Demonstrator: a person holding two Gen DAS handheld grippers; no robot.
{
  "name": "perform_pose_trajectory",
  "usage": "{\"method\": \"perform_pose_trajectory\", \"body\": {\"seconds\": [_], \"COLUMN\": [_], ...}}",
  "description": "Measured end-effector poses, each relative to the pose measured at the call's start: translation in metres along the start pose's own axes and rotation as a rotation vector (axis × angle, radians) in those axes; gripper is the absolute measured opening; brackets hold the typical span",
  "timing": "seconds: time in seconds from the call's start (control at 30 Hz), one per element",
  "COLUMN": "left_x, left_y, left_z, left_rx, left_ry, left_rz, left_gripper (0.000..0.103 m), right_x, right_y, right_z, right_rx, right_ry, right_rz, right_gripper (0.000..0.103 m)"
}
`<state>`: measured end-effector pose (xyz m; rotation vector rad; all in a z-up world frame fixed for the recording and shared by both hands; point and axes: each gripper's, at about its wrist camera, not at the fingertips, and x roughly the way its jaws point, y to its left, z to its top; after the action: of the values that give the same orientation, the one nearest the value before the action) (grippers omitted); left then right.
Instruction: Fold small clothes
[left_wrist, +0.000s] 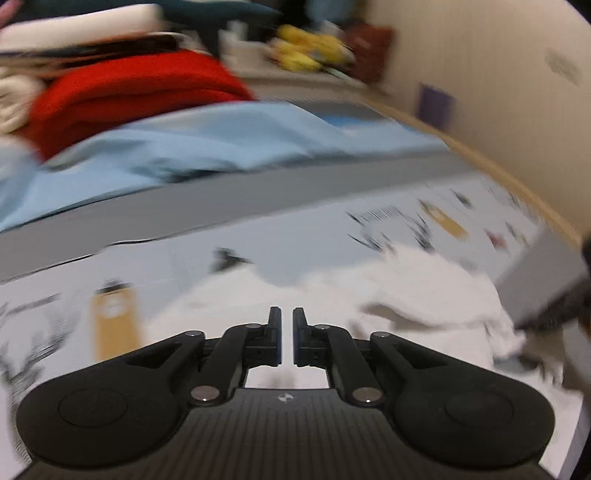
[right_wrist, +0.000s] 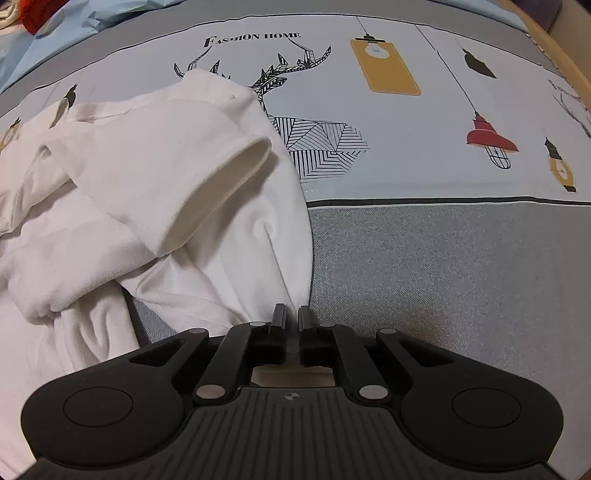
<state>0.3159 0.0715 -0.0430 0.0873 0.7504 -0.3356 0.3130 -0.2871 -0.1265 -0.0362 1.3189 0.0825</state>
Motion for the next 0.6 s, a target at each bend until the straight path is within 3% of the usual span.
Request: {"method": "perform_pose_trajectory", "body": {"seconds": [0.1,0.17,0.2,0.33,0.47,0.5,0.53,0.57,0.6], "left_x": [0.028,0.043,0.056,0.085,0.1,0.103,0.104,0.106,0.107], "left_y": [-0.045,-0.063,-0.07,-0.095,-0.107,-0.108,-0.11,-0.112,-0.111], "left_z": [-0.008,-0.014,-0.013,-0.019,-0.019,-0.018,-0.017,-0.014,-0.011], "left_rx": [0.088,0.138,0.159,0.248,0.313,0.316,0.318,0.325,0.33], "left_ry": [0.037,0.063,0.077,0.094,0.041,0.027,0.012,0.01,0.023], "left_rz": [-0.011,0.002,0.017,0.109,0.178,0.187,0.188,0.181,0.17], "left_gripper": [0.035,0.058,0.062,0.063,0.063,0.061,0.047,0.019,0.004], "right_x": [0.001,0.002,0.003,0.003,0.004,0.004,0.005,0.005,0.005], "right_y": [-0.003,-0.001,-0.001,0.005,0.007,0.007,0.007,0.006,0.006], "right_z": [0.0,0.0,0.0,0.001,0.001,0.001,0.001,0.001,0.001], "right_rx": [0.011,0.0,-0.005,-0.036,-0.049,-0.05,-0.05,-0.05,-0.051], "right_ry": [0.008,0.011,0.013,0.017,0.019,0.019,0.019,0.019,0.019], "right_rz": [0.009,0.008,0.006,-0.006,-0.013,-0.012,-0.011,-0.01,-0.008], "right_gripper": [0.009,0.009,0.009,0.009,0.009,0.009,0.009,0.009,0.009]}}
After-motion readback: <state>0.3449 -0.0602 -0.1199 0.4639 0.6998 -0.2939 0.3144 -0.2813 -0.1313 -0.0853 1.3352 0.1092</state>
